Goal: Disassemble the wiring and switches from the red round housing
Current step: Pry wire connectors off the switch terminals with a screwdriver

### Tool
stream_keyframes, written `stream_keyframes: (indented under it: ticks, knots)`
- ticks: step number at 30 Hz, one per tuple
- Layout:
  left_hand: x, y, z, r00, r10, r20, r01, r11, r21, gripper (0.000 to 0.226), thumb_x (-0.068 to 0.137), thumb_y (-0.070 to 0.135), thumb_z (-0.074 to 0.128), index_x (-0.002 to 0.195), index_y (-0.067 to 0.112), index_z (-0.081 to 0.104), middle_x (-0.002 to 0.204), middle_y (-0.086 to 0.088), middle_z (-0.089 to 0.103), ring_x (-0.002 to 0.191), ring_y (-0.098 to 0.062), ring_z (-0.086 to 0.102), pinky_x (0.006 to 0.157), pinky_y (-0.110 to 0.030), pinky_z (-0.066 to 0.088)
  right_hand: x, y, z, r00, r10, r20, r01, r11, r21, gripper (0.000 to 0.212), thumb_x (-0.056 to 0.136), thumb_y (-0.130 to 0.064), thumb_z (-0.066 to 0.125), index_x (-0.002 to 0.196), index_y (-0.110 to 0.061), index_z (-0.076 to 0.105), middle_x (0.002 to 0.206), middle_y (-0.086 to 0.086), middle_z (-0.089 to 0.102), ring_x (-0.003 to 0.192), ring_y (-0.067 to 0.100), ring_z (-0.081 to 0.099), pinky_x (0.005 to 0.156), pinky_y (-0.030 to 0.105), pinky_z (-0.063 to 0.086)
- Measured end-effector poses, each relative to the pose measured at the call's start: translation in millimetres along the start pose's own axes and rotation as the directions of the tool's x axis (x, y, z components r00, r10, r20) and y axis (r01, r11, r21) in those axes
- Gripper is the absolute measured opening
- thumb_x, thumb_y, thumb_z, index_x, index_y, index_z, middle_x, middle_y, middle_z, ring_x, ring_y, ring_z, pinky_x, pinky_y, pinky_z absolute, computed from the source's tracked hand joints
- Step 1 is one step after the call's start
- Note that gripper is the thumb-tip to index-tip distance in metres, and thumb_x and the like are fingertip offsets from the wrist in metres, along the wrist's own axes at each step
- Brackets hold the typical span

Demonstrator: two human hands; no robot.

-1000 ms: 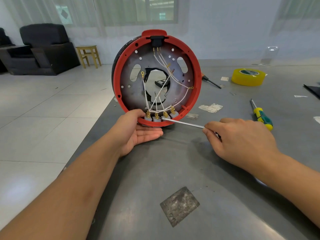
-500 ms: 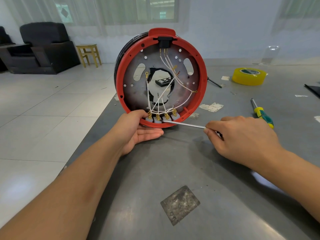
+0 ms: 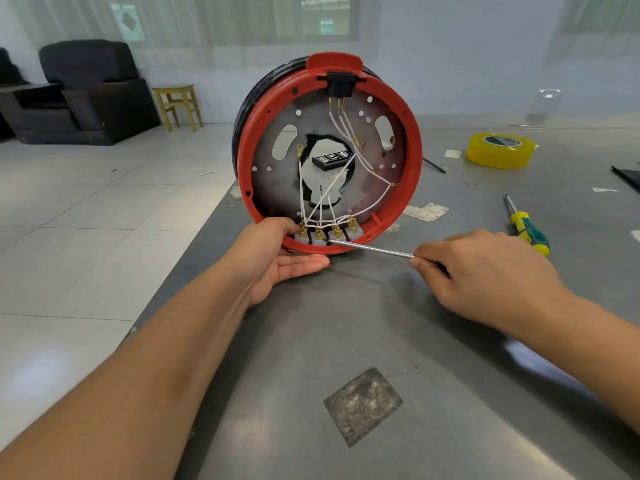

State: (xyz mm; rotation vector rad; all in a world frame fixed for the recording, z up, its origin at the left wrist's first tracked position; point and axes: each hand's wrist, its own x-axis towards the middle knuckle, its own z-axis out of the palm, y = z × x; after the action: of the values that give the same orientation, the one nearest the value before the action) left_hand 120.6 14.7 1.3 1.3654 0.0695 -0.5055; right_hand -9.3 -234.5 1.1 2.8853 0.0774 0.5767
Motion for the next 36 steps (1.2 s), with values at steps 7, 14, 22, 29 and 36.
stream_keyframes:
  ticks: [7, 14, 22, 29, 36]
  knots:
    - [-2.0, 3.1, -2.1, 0.999, -0.032, 0.011, 0.032, 0.999, -0.03, 0.032, 0.106, 0.013, 0.045, 0.125, -0.008, 0.059, 0.096, -0.026, 0.078, 0.083, -0.036, 0.08, 0.056, -0.032, 0.063, -3.9, -6.1, 13.2, 0.997, 0.078, -0.008, -0.077, 0.992, 0.099, 0.044, 0.1, -0.062, 0.023, 0.113, -0.042, 0.06, 0.089, -0.012, 0.069, 0.077, 0.02, 0.065, 0.058, 0.034, 0.056]
    - [-4.3, 3.0, 0.7, 1.0, -0.014, -0.013, 0.014, 0.999, -0.041, 0.031, 0.107, 0.014, 0.044, 0.122, -0.007, 0.061, 0.093, -0.024, 0.079, 0.079, -0.033, 0.081, 0.053, -0.03, 0.062, -5.6, -13.5, 13.0, 0.993, 0.12, -0.007, -0.118, 0.984, 0.131, 0.044, 0.099, -0.062, 0.023, 0.106, -0.04, 0.06, 0.078, -0.012, 0.063, 0.072, 0.021, 0.062, 0.054, 0.031, 0.05]
    - [-2.6, 0.0, 2.7, 1.0, 0.018, -0.022, -0.018, 1.0, 0.009, 0.02, 0.108, 0.013, 0.046, 0.114, -0.002, 0.058, 0.091, -0.025, 0.079, 0.08, -0.036, 0.08, 0.055, -0.031, 0.063, -5.0, -15.3, 8.8, 0.997, 0.075, -0.034, -0.073, 0.997, 0.036, 0.048, 0.101, -0.063, 0.016, 0.111, -0.042, 0.059, 0.084, -0.013, 0.065, 0.071, 0.017, 0.064, 0.051, 0.029, 0.051]
    - [2.8, -2.7, 1.1, 1.0, 0.028, -0.011, -0.028, 1.0, 0.011, 0.022, 0.108, 0.014, 0.047, 0.119, -0.003, 0.057, 0.091, -0.028, 0.078, 0.082, -0.039, 0.08, 0.056, -0.032, 0.063, -7.1, -13.3, 8.6, 0.997, 0.064, -0.037, -0.062, 0.997, 0.04, 0.046, 0.099, -0.063, 0.018, 0.106, -0.041, 0.058, 0.084, -0.013, 0.065, 0.072, 0.02, 0.064, 0.047, 0.026, 0.036]
    - [3.7, -3.3, 0.3, 0.999, 0.03, -0.011, -0.03, 1.0, 0.006, 0.022, 0.108, 0.013, 0.049, 0.122, -0.002, 0.054, 0.091, -0.029, 0.077, 0.081, -0.04, 0.08, 0.057, -0.033, 0.063, -6.4, -9.7, 6.5, 0.998, 0.064, -0.026, -0.062, 0.996, 0.062, 0.043, 0.1, -0.063, 0.022, 0.108, -0.045, 0.06, 0.083, -0.015, 0.066, 0.069, 0.015, 0.061, 0.044, 0.021, 0.03]
